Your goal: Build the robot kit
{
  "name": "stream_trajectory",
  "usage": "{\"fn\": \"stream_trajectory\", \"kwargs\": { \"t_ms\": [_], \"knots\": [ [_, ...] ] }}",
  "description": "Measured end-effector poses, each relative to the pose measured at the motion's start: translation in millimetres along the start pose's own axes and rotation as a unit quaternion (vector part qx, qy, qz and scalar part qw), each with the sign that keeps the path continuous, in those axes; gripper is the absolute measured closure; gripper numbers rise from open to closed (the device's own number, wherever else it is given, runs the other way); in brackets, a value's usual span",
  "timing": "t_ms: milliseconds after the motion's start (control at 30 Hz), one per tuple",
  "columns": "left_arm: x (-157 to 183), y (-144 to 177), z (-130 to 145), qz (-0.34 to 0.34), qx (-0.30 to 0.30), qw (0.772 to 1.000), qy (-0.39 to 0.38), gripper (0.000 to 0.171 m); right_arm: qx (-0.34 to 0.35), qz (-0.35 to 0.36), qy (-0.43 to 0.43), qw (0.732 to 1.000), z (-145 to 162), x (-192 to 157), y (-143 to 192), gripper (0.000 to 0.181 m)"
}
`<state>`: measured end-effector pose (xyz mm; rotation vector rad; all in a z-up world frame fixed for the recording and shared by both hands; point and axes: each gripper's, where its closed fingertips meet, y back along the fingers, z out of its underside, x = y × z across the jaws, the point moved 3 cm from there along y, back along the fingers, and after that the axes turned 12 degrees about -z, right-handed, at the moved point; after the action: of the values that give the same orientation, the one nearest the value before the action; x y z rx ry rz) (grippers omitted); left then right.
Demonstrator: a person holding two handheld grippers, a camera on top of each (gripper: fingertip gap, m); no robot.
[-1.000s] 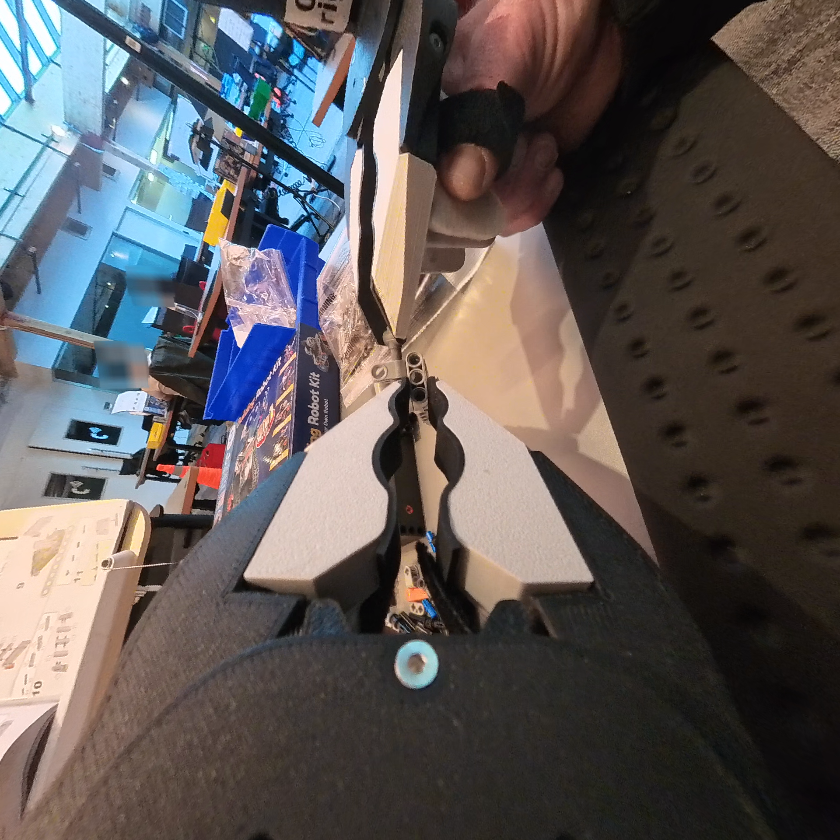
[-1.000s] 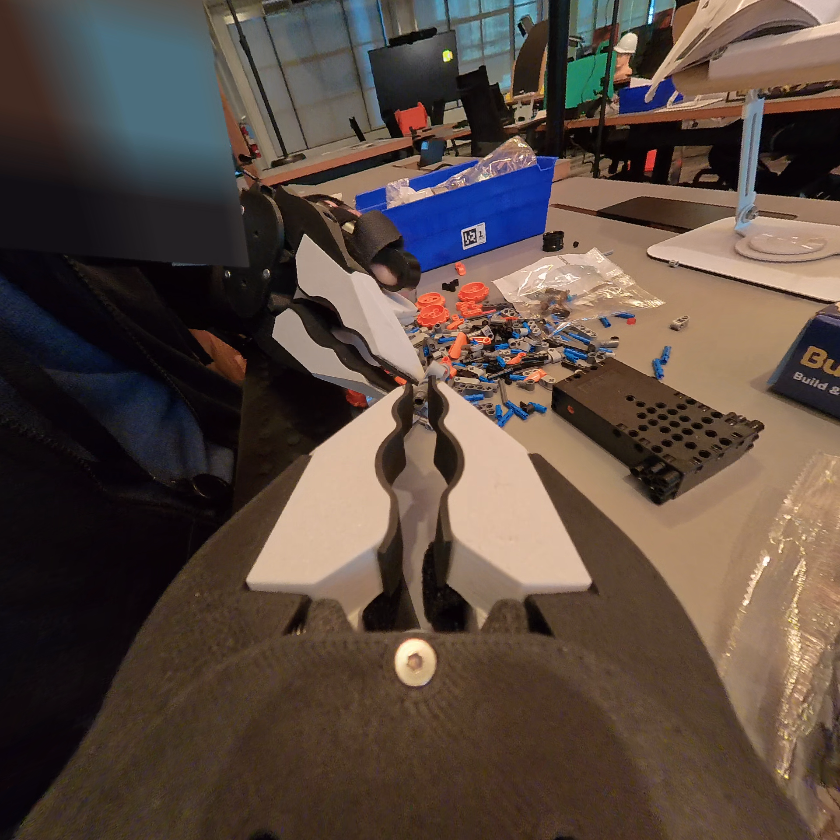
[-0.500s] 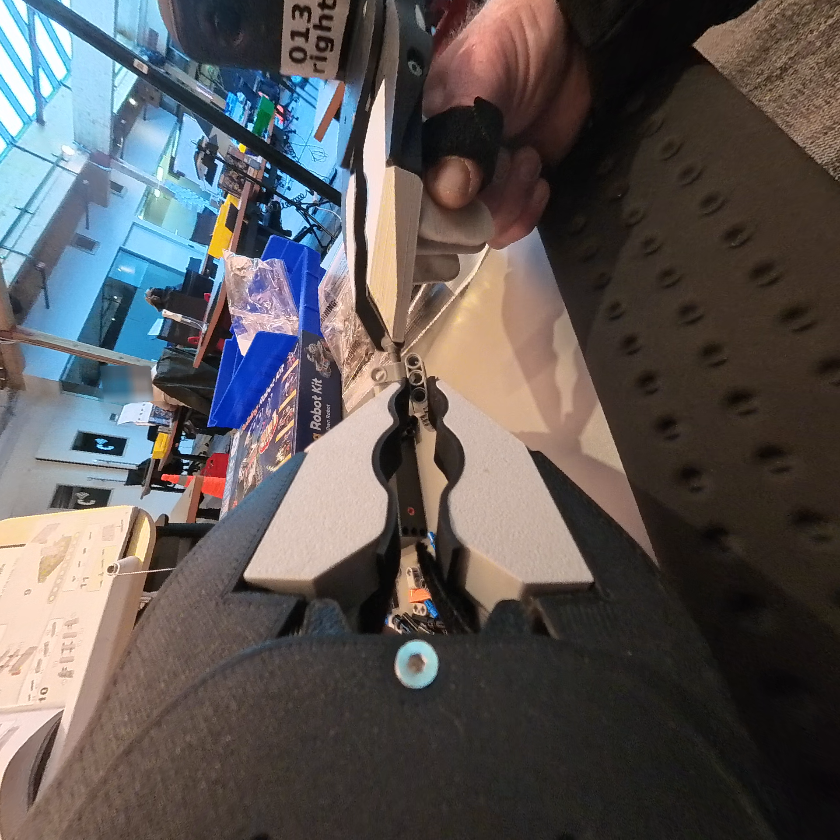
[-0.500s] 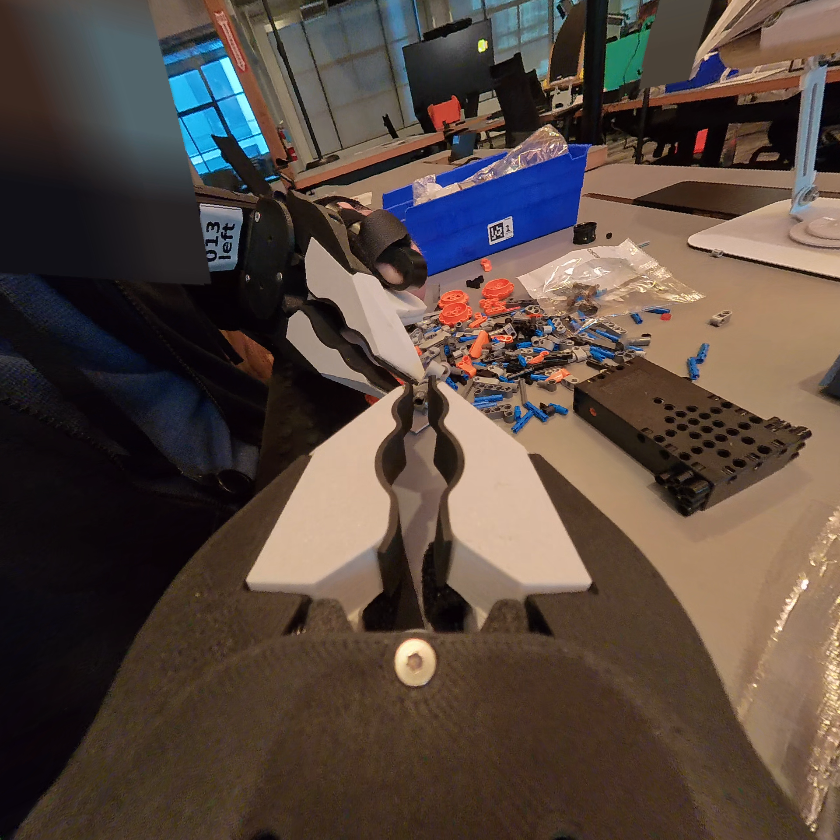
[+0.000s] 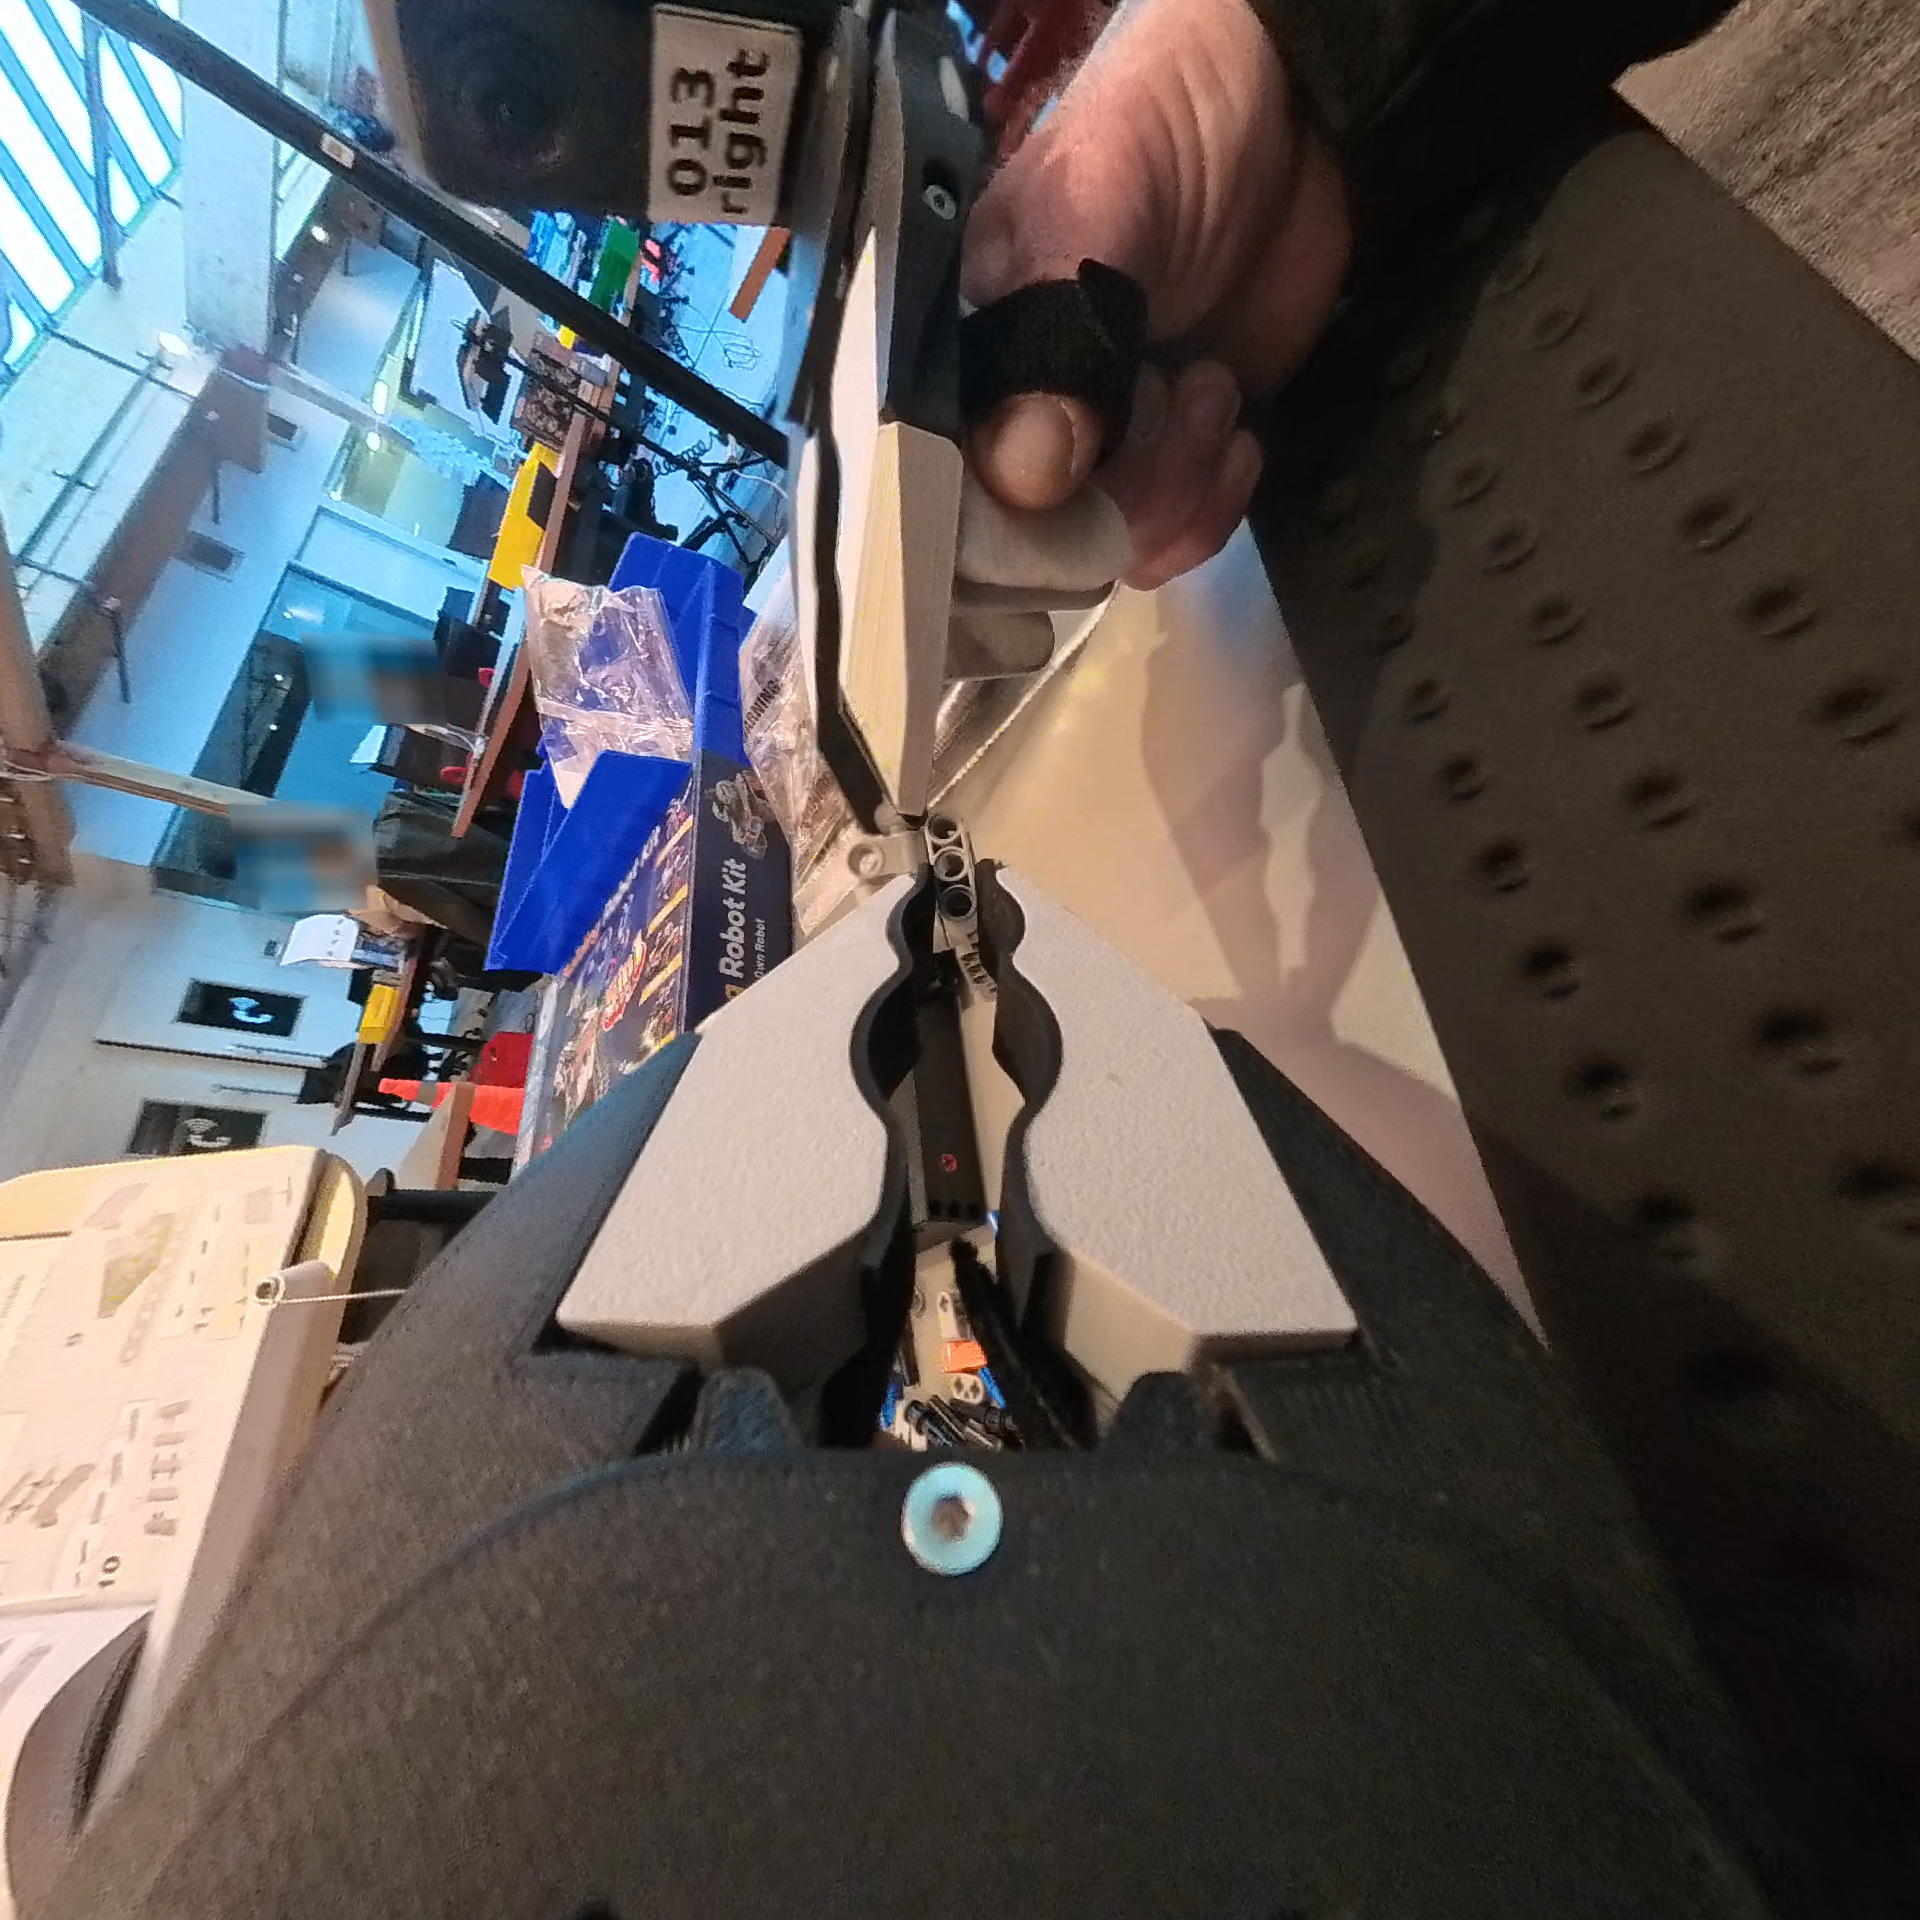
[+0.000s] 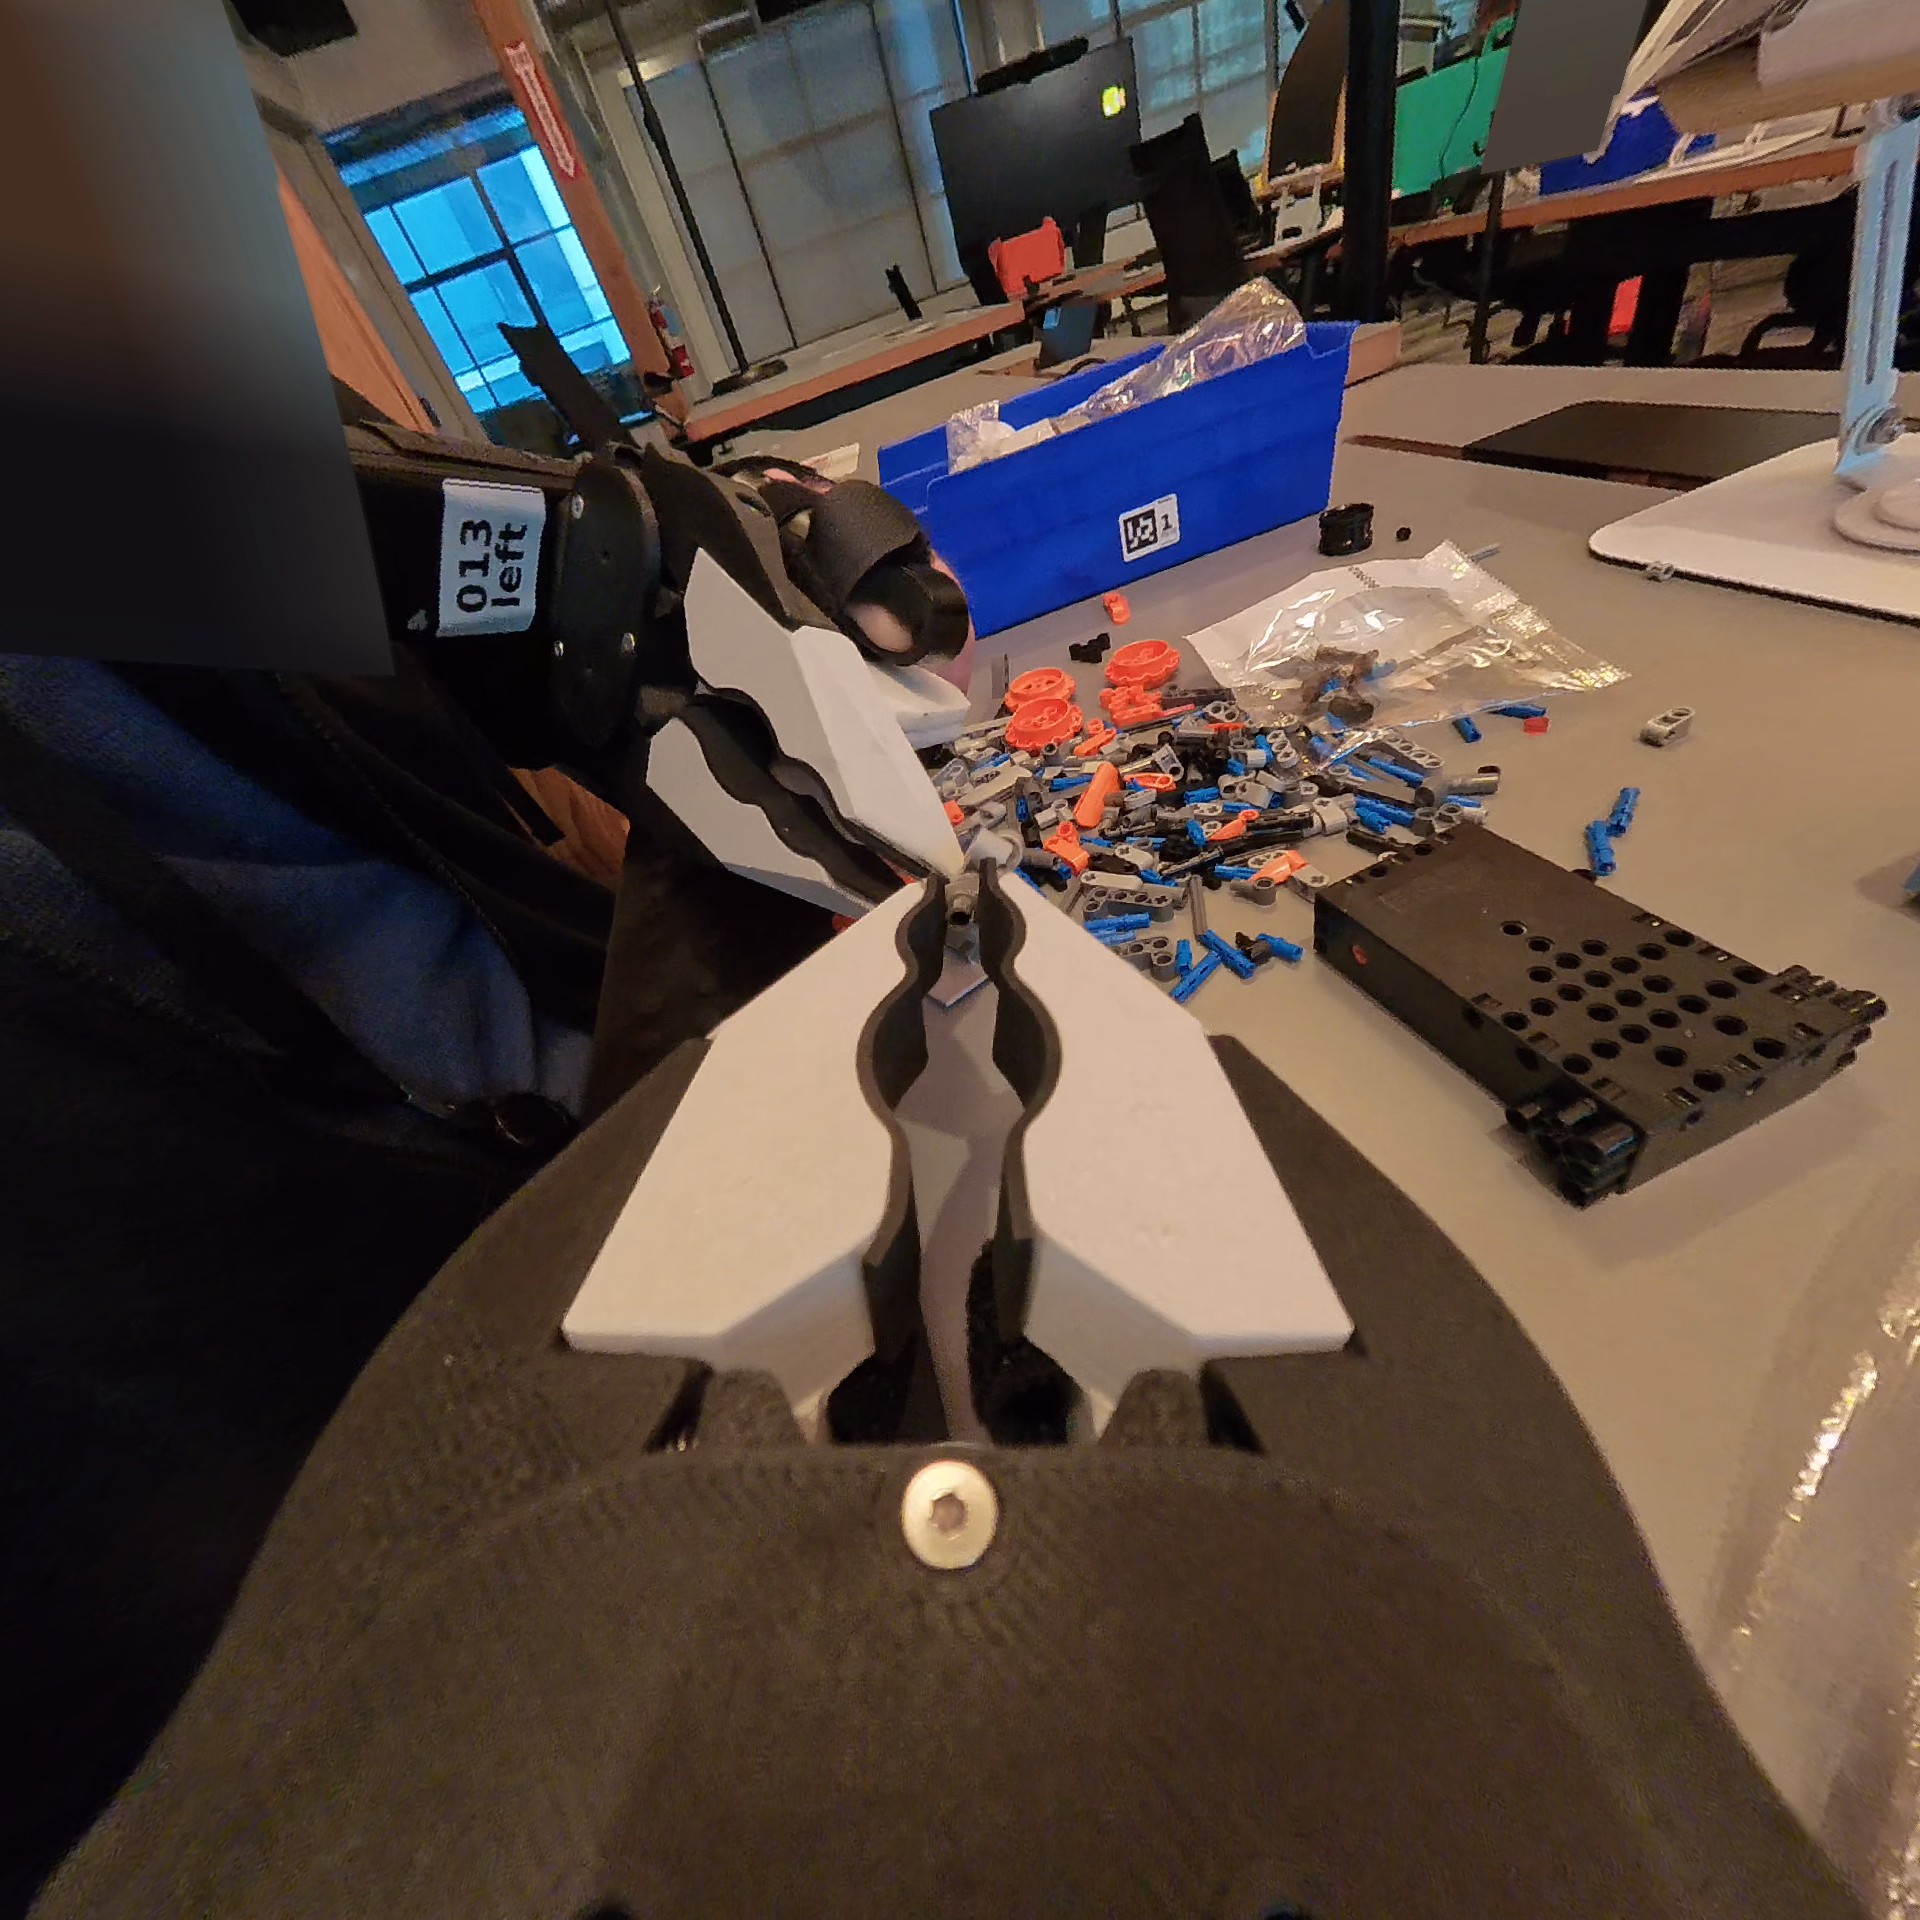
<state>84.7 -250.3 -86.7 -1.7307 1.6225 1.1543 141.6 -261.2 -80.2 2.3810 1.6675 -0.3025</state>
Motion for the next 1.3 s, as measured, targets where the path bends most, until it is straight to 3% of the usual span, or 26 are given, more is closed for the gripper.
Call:
{"fn": "stream_trajectory", "kwargs": {
  "t_ms": [233, 367, 500, 567, 600, 767, 833, 967, 1067, 1133, 1233, 1300],
  "knots": [
    [-14.0, 10.4, -4.0, -0.022, 0.020, 0.997, 0.066, 0.164, 0.015, 0.011, 0.010, 1.000, -5.1, -0.3, 7.0, 0.176],
    [-25.6, 14.0, 0.4, -0.003, 0.024, 0.989, 0.146, 0.152, 0.006, 0.009, 0.027, 1.000, -5.2, -3.9, 6.5, 0.176],
    [-25.1, 6.9, 1.3, 0.090, 0.022, 0.957, 0.276, 0.143, -0.015, -0.022, 0.049, 0.998, -5.0, -16.4, -2.8, 0.176],
    [-20.1, 10.4, -4.8, 0.164, 0.042, 0.932, 0.320, 0.155, -0.017, -0.037, 0.045, 0.998, -5.9, -19.5, -6.3, 0.176],
    [-17.5, 12.4, -8.4, 0.197, 0.048, 0.918, 0.340, 0.153, -0.017, -0.045, 0.043, 0.998, -5.9, -21.1, -7.9, 0.176],
    [-27.5, 15.9, -12.9, 0.204, 0.075, 0.898, 0.383, 0.164, 0.029, -0.077, 0.027, 0.996, -15.4, -26.0, -7.6, 0.176],
    [-30.2, 16.7, -12.9, 0.186, 0.082, 0.904, 0.375, 0.165, 0.036, -0.075, 0.028, 0.996, -16.9, -25.2, -7.7, 0.176],
    [-35.2, 22.1, -18.5, 0.186, 0.113, 0.894, 0.392, 0.169, 0.054, -0.089, 0.024, 0.994, -19.9, -29.5, -8.0, 0.176],
    [-39.5, 32.2, -33.5, 0.212, 0.167, 0.862, 0.429, 0.171, 0.078, -0.092, 0.021, 0.992, -23.5, -28.4, -1.5, 0.176],
    [-39.8, 26.0, -23.6, 0.187, 0.146, 0.882, 0.407, 0.171, 0.071, -0.087, 0.034, 0.993, -24.3, -31.7, -1.7, 0.176],
    [-50.1, 26.3, -20.6, 0.177, 0.148, 0.872, 0.431, 0.164, 0.067, -0.082, 0.032, 0.994, -23.2, -30.2, -1.2, 0.176],
    [-35.0, 21.8, -20.8, 0.229, 0.114, 0.867, 0.427, 0.155, 0.059, -0.089, 0.038, 0.994, -22.9, -33.2, -5.8, 0.176]
  ]
}}
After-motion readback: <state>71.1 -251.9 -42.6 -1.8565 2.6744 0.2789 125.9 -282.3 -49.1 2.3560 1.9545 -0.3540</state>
